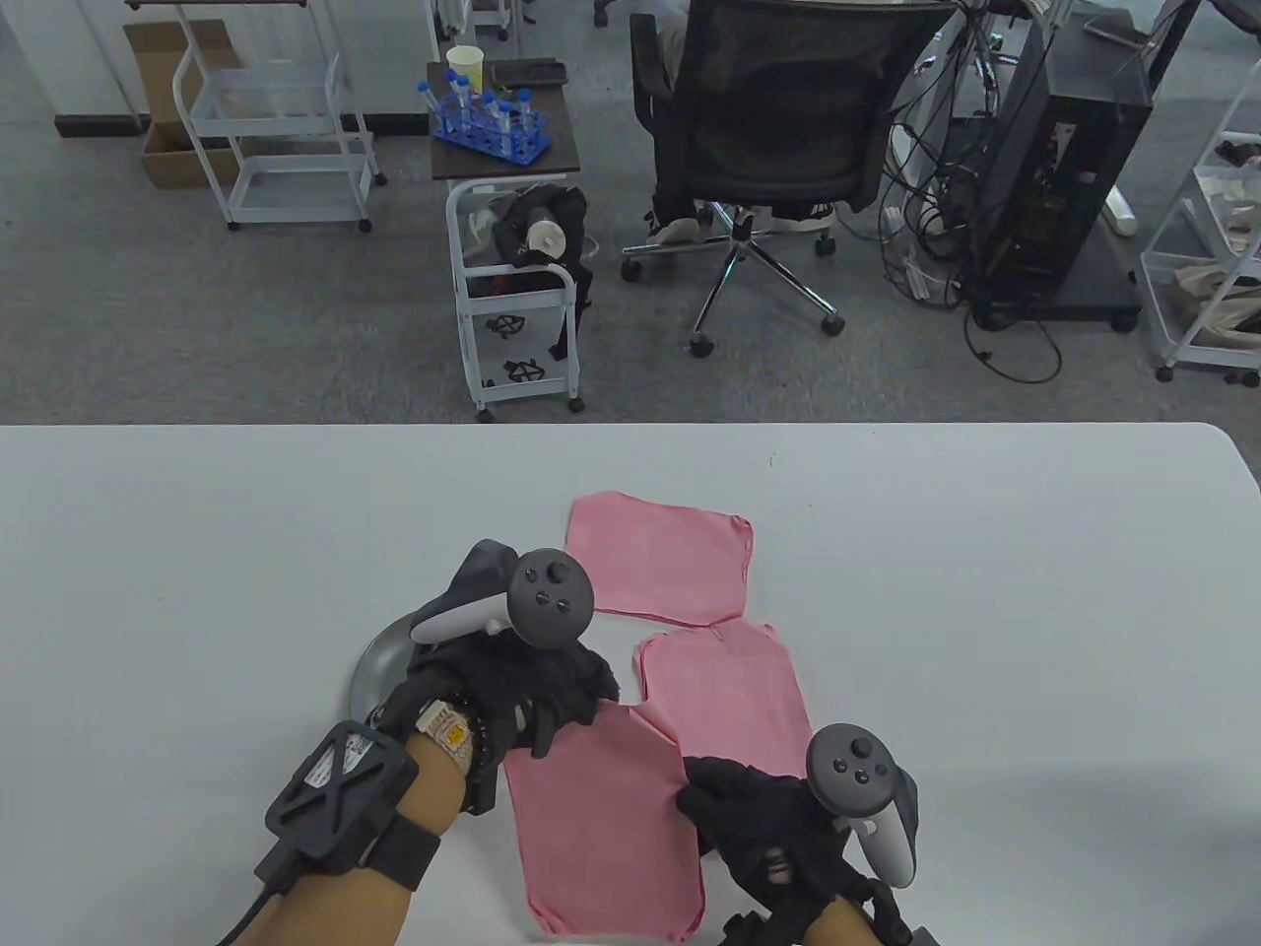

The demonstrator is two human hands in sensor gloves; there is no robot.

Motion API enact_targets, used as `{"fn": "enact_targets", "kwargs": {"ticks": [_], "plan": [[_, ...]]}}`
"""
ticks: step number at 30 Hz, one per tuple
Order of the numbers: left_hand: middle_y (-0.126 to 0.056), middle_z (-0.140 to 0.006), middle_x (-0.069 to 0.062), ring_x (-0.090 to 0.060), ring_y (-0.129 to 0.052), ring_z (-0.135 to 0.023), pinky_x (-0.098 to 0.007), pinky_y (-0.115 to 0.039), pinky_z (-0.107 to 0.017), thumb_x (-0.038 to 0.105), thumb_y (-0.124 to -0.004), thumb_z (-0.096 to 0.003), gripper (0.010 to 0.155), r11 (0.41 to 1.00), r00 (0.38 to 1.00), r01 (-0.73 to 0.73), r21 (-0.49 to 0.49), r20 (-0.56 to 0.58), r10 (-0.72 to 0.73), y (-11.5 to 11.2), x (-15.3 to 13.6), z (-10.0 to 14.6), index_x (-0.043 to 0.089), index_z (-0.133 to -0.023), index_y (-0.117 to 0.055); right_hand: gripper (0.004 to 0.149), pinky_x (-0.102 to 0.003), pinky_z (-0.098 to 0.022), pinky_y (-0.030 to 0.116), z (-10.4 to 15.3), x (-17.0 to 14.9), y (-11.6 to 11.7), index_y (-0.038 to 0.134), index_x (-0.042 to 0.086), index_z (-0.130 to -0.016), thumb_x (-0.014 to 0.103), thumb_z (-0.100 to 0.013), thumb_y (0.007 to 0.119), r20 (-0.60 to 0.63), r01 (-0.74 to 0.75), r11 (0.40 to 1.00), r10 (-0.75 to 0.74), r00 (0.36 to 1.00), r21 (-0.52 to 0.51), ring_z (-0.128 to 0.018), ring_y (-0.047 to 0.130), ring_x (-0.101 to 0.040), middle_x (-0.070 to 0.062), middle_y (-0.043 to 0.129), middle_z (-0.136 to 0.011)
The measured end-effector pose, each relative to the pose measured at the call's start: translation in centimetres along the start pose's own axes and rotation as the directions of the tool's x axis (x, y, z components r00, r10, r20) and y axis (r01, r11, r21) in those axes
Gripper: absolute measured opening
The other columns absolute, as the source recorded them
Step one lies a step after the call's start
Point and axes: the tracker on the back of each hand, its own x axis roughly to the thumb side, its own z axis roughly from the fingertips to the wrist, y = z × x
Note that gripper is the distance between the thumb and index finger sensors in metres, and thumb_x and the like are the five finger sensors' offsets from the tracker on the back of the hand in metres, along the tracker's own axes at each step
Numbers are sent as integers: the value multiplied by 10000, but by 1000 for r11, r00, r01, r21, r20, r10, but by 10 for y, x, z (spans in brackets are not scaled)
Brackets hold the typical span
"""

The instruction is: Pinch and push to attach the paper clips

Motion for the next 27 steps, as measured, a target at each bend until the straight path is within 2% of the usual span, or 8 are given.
{"fn": "enact_targets", "kwargs": {"ticks": [4, 6, 8, 10, 13, 17, 22, 27], "plan": [[-789, -950, -51, -272, -830, -848, -509, -645, -679, 415, -843, -374, 631, 997, 998, -50, 61, -24, 52, -8, -12, 14, 240, -962, -697, 413, -448, -454, 835, 2, 4, -7, 752, 123, -790, 302, -419, 778, 11, -33, 998, 34, 999, -44, -386, 1040, -232, -46, 977, -604], [-593, -1066, -31, -285, -666, -970, -505, -549, -742, 534, -790, -381, 757, 973, 997, -72, 221, 9, 71, -11, -21, 34, 271, -1034, -513, 410, -451, -457, 832, 6, 10, -24, 754, 128, -791, 300, -419, 775, 26, -43, 993, 46, 999, -108, -378, 1033, -230, -43, 976, -600], [-640, -1052, -31, -285, -718, -946, -498, -598, -719, 570, -745, -405, 726, 877, 988, -154, 456, 99, 121, -22, -35, 64, 269, -1033, -540, 410, -450, -447, 837, 7, 15, -57, 768, 129, -785, 298, -412, 778, 12, -41, 974, 45, 999, -222, -348, 1032, -226, -45, 985, -580], [-774, -986, -40, -288, -837, -869, -500, -681, -665, 570, -757, -391, 682, 772, 961, -275, 573, 170, 216, -36, -51, 84, 256, -989, -665, 409, -463, -448, 832, 0, 14, -85, 777, 122, -784, 289, -411, 782, -72, -46, 979, 32, 997, -200, -330, 1025, -234, -58, 989, -568], [-802, -958, -44, -288, -859, -839, -502, -691, -651, 562, -737, -417, 646, 701, 876, -480, 528, 250, 412, -58, -79, 91, 242, -975, -688, 409, -466, -482, 813, -21, 8, -119, 754, 129, -806, 291, -430, 769, -250, -127, 985, 94, 964, -120, -352, 1007, -231, -55, 971, -590], [-786, -949, -81, -306, -840, -831, -511, -668, -653, 544, -721, -445, 632, 617, 760, -645, 450, 292, 581, -80, -105, 85, 209, -979, -673, 409, -469, -492, 804, -50, -13, -128, 755, 130, -809, 288, -432, 769, -422, -145, 988, 109, 900, -56, -351, 1000, -235, -59, 969, -593], [-800, -937, -73, -295, -856, -818, -505, -681, -646, 546, -714, -447, 625, 664, 805, -588, 463, 254, 536, -79, -111, 87, 210, -973, -681, 410, -473, -500, 796, -74, -31, -115, 760, 138, -809, 289, -428, 780, -544, -289, 956, 218, 810, -46, -362, 996, -245, -65, 969, -596], [-790, -947, -75, -304, -845, -828, -509, -673, -652, 550, -711, -449, 632, 673, 785, -619, 405, 290, 548, -78, -110, 83, 210, -980, -671, 427, -473, -506, 790, -89, -31, -99, 753, 136, -811, 301, -419, 792, -612, -584, 811, 440, 657, -44, -399, 995, -251, -57, 970, -608]]}}
